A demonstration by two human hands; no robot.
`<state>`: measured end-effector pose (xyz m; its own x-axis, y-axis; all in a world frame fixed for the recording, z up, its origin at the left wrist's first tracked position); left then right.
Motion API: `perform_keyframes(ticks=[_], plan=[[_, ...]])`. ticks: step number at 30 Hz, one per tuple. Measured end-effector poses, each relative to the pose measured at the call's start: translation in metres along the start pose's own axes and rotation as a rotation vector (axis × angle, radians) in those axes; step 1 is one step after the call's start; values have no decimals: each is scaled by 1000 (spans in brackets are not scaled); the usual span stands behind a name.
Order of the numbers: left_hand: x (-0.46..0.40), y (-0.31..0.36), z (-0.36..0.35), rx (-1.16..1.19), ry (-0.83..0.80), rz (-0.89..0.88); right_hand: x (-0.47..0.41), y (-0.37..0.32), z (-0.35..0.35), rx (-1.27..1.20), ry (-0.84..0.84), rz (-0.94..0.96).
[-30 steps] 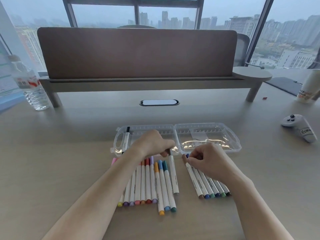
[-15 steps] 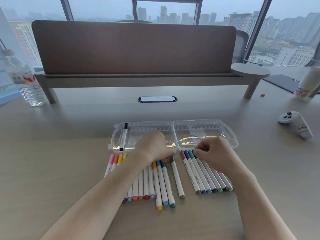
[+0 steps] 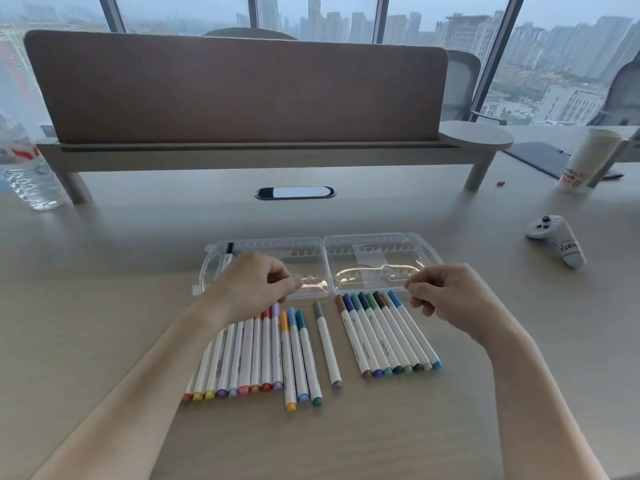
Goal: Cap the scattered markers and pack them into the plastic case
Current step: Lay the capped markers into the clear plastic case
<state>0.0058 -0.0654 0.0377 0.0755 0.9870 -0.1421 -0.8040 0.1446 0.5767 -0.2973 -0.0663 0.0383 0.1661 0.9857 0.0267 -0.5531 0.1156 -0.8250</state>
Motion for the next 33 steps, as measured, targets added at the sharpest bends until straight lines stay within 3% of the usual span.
perform_keyframes(ticks=[12, 27, 33], plan=[[15, -30, -2, 181, 130, 60, -8, 18, -22, -134, 90, -10], [18, -19, -7, 246, 127, -5, 2, 24, -23, 73, 73, 87], [19, -18, -7, 228, 129, -13, 11, 13, -21, 339, 58, 206]])
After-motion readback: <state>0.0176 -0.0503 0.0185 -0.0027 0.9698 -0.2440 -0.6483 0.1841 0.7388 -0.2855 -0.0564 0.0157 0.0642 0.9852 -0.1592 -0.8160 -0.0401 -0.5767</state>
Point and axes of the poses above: each hand's wrist, its own x-axis away from the middle knuckle, its own z-axis out of the back of the hand, y = z × x, the point moved 1 cm from there along -x, towards the middle knuckle, and after that the axes turned 8 degrees about y, right-handed, at the moved point
